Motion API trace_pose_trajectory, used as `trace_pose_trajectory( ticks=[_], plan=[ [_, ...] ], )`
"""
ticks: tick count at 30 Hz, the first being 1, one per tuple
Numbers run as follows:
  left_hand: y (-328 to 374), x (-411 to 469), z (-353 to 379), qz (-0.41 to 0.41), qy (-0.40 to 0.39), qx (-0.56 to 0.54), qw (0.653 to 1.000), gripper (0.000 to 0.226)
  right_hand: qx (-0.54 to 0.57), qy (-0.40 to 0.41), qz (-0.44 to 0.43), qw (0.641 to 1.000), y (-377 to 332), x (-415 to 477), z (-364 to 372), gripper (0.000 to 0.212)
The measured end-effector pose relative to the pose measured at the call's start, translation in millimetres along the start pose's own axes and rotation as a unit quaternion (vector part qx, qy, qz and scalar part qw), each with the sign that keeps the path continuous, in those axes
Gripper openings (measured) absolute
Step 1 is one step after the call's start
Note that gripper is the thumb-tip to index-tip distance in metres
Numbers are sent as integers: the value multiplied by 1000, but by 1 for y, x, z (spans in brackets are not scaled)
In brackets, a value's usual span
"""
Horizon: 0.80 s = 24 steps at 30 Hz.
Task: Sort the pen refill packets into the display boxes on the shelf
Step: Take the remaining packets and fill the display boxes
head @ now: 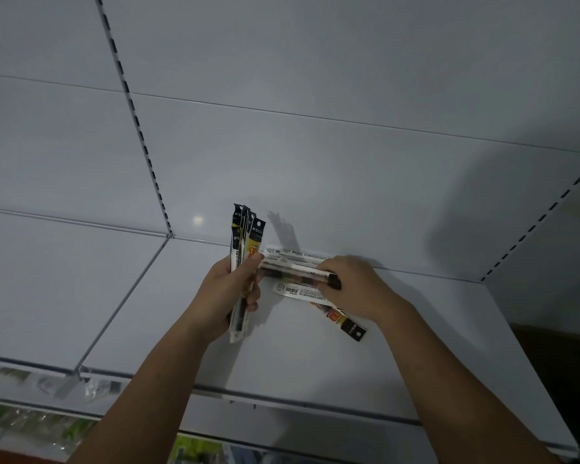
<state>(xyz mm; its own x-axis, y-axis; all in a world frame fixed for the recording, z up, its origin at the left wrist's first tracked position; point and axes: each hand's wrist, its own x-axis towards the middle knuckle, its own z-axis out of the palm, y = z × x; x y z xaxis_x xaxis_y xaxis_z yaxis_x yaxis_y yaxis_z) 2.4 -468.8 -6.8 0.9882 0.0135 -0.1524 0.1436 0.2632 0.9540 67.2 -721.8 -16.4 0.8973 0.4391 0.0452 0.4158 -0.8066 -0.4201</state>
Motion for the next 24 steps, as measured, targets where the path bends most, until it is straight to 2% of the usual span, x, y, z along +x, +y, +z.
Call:
trace_pose_trajectory(
  ticks=[2,5,10,12,16,20,24],
  plan=[
    [0,0,1,0,-2,-1,1000,24,-44,-13,4,999,-5,3,-1,34],
    [0,0,3,2,-7,1,1000,24,-43,-15,15,999,-21,9,-2,59],
    [0,1,5,7,-18,7,1000,23,-89,-49,47,994,-37,24,9,69],
    [0,0,4,8,-20,11,1000,23,-80,-74,58,992,-39,26,8,64],
    [-1,-1,3,10,-19,10,1000,23,-44,-92,52,993,-43,26,4,33],
    [2,-1,1,12,-10,15,1000,24,-24,-71,54,996,-42,25,3,28],
    [3,-1,-2,11,1,14,1000,25,0,-86,64,994,-40,21,3,16]
  ],
)
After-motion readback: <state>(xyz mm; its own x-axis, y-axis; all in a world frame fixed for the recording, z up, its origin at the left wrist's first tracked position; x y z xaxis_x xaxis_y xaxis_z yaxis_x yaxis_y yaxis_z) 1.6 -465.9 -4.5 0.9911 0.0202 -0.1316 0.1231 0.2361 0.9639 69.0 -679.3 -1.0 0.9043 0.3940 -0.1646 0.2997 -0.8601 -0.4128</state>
